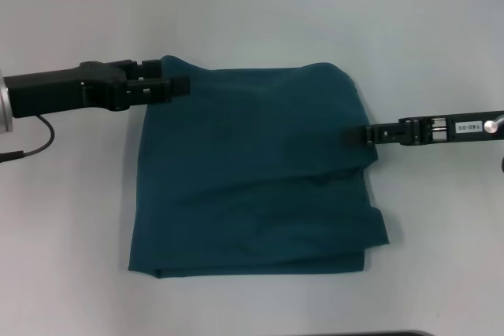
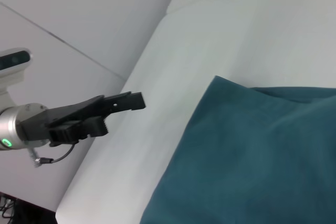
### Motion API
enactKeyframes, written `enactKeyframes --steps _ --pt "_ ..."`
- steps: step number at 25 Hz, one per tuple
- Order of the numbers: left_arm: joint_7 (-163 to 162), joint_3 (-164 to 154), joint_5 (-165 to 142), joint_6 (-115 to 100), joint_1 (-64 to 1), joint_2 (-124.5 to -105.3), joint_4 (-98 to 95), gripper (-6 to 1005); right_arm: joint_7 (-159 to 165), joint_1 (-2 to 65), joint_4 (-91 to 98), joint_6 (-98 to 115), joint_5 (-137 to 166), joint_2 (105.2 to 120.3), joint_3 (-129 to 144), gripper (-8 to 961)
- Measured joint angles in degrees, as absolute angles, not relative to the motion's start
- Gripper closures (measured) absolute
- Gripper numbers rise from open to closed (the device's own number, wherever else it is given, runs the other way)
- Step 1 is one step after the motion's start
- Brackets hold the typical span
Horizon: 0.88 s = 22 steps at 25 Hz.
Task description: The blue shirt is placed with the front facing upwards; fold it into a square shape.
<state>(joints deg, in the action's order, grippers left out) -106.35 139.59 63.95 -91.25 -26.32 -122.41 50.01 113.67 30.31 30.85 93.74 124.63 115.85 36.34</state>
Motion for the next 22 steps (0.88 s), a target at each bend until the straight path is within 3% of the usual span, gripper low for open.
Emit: enactKeyframes --steps 22 --pt "-105.15 139.28 63.84 -96.37 -25.55 -121.35 49.96 156 113.42 28.56 31.03 93.98 124.64 114.38 33.16 449"
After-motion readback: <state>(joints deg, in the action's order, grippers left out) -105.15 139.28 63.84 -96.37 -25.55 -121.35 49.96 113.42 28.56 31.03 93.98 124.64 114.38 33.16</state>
